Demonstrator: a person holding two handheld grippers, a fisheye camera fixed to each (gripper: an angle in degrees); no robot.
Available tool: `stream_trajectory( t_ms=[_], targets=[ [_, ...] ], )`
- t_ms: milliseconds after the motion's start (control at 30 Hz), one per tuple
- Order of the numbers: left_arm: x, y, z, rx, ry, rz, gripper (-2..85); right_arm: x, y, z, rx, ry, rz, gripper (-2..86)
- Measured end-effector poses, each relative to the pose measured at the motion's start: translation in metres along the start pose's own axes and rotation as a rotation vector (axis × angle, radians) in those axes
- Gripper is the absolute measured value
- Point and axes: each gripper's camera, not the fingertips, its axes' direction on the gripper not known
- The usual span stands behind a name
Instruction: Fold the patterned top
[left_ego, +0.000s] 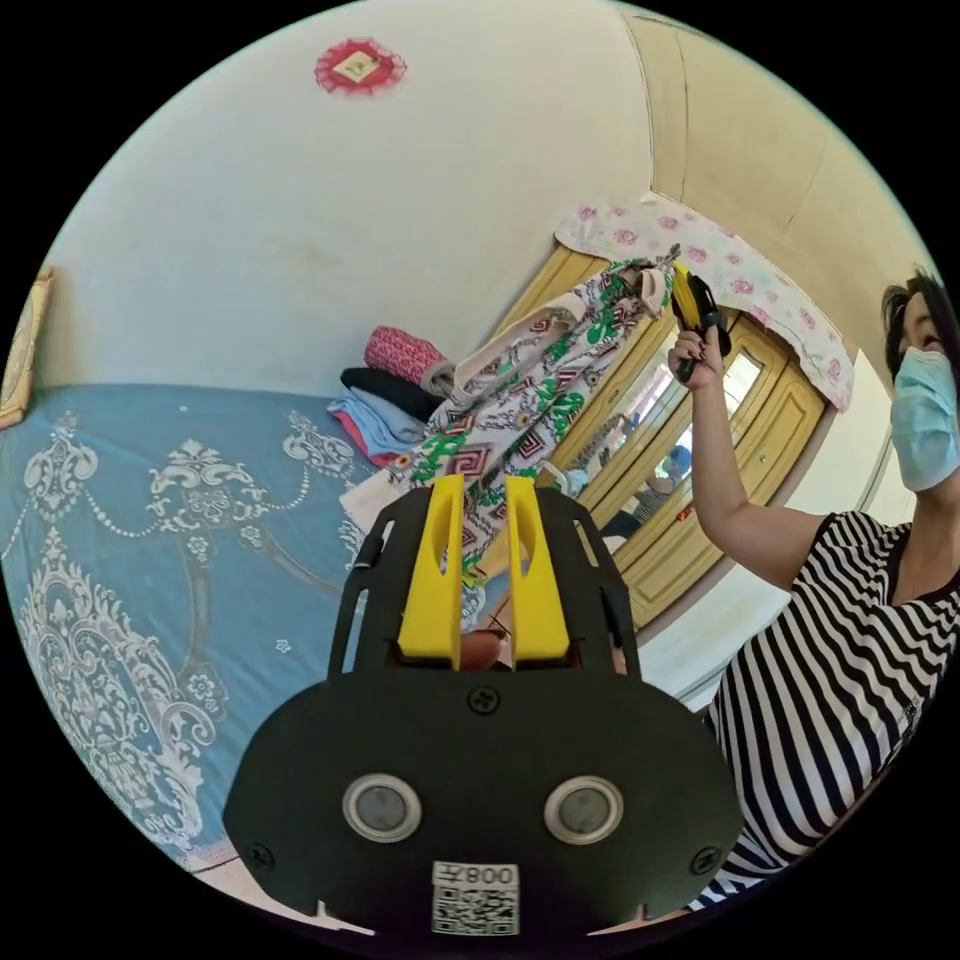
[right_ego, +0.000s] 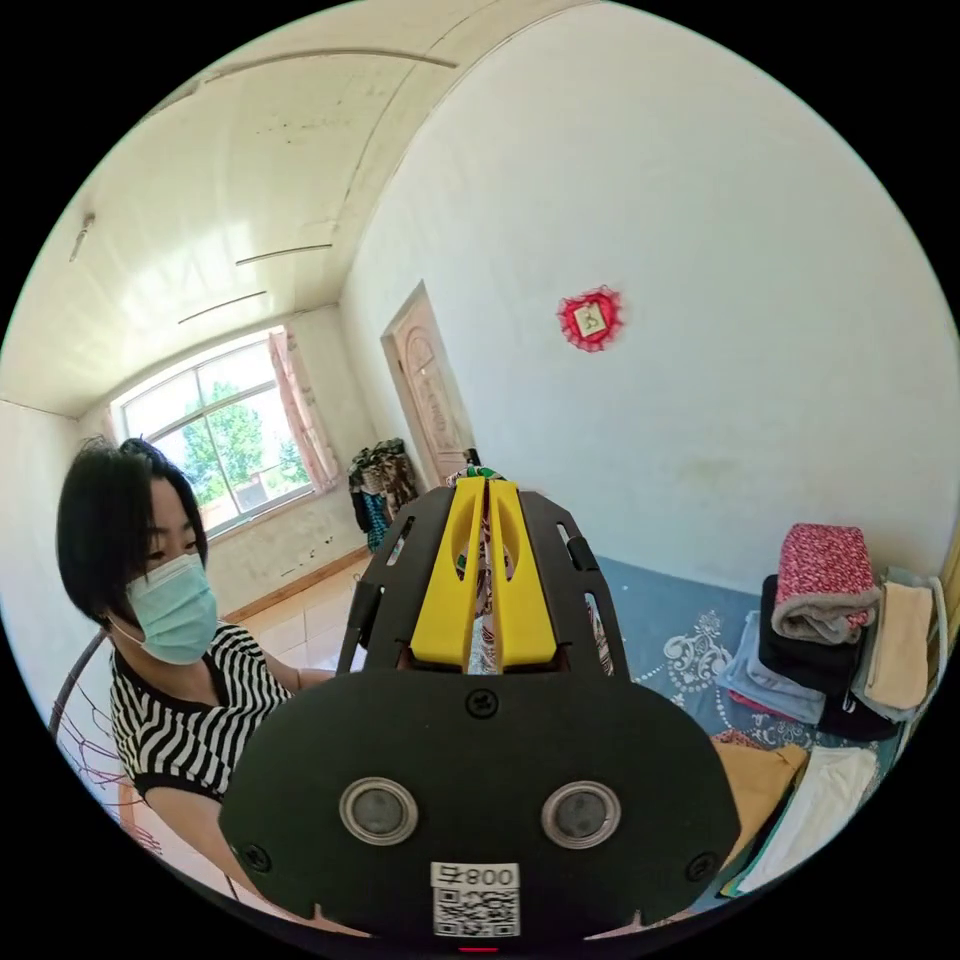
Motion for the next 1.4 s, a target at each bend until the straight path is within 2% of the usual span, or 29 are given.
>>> stream_trajectory(
  t_ms=[200,400,533,700,800,933,1100,1200,1267,1400],
  targets=[
    [0.033,0.003,-0.108,0.121,-0.090,0.021,8.4,-0.104,-0.009,0.053,-0.034,-0.159,-0.058,0.3],
    [0.049,0.018,-0.145,0.033,-0.062,-0.016,9.2,-0.186,-0.001,0.105,-0.091,-0.305,-0.085,0.3],
    [0.068,0.028,-0.162,0.060,0.038,-0.031,9.8,-0.230,0.007,0.142,-0.150,-0.360,-0.091,0.2],
    [0.096,0.038,-0.164,-0.029,0.238,0.007,12.1,-0.267,0.017,0.176,-0.206,-0.412,-0.095,0.2],
    [0.121,0.048,-0.169,-0.022,0.342,0.041,13.6,-0.284,0.023,0.193,-0.224,-0.422,-0.093,0.3],
    [0.139,0.070,-0.193,0.064,0.497,-0.014,14.2,-0.302,0.028,0.207,-0.224,-0.416,-0.082,0.3],
    [0.159,0.105,-0.227,0.077,0.465,-0.074,14.5,-0.322,0.035,0.217,-0.222,-0.399,-0.096,0.4],
    [0.181,0.111,-0.239,0.033,0.347,-0.066,14.7,-0.331,0.039,0.227,-0.222,-0.406,-0.099,0.4],
    [0.202,0.100,-0.247,0.010,0.206,-0.020,14.6,-0.336,0.042,0.233,-0.223,-0.406,-0.096,0.4],
    [0.230,0.078,-0.273,0.059,0.068,0.041,14.3,-0.338,0.043,0.234,-0.208,-0.373,-0.089,0.4]
  ],
)
